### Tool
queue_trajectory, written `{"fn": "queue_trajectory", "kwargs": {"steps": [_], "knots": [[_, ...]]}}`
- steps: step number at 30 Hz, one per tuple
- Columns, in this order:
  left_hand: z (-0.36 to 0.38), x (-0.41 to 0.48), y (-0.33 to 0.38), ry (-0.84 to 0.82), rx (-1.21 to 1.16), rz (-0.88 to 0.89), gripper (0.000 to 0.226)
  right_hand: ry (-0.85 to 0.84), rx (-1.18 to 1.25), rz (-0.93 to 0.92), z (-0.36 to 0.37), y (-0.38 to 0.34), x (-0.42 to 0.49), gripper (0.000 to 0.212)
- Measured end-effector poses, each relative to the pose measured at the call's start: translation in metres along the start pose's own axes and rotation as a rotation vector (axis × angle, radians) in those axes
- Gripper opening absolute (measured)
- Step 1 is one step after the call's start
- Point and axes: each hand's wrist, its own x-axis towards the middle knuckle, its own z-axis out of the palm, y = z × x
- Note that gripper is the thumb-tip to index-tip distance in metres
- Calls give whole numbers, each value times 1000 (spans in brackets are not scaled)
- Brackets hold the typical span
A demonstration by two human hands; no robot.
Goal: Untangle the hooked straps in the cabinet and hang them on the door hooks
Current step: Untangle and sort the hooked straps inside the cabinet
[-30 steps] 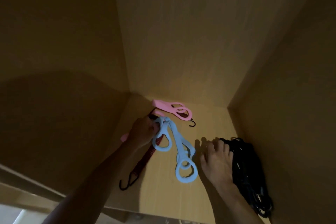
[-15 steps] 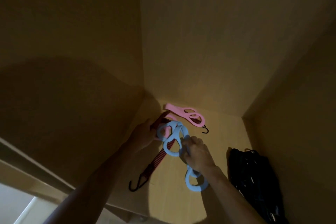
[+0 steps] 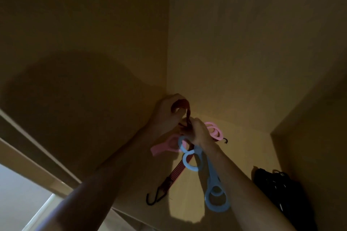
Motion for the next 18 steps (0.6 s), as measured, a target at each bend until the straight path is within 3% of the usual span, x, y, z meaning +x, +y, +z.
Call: {"fn": "queue_trajectory", "kwargs": {"steps": [2, 5, 8, 12, 16, 18], "knots": [[-3, 6, 5, 72, -40, 16, 21, 0, -25, 54, -6, 0, 7, 14], [-7, 14, 2, 170, -82, -19, 20, 36, 100, 80, -23, -4, 5, 34], [-8, 17, -7, 211, -154, -141, 28, 160, 346, 100, -55, -22, 1, 29], [-2, 11, -21, 15, -465, -301, 72, 278, 580, 74, -97, -55, -3, 39], [9, 1, -19, -242, -379, -244, 61, 342, 651, 21, -120, -85, -12, 36], [17, 0, -22, -265, -402, -280, 55, 329, 678, -12, -125, -98, -17, 31]]}}
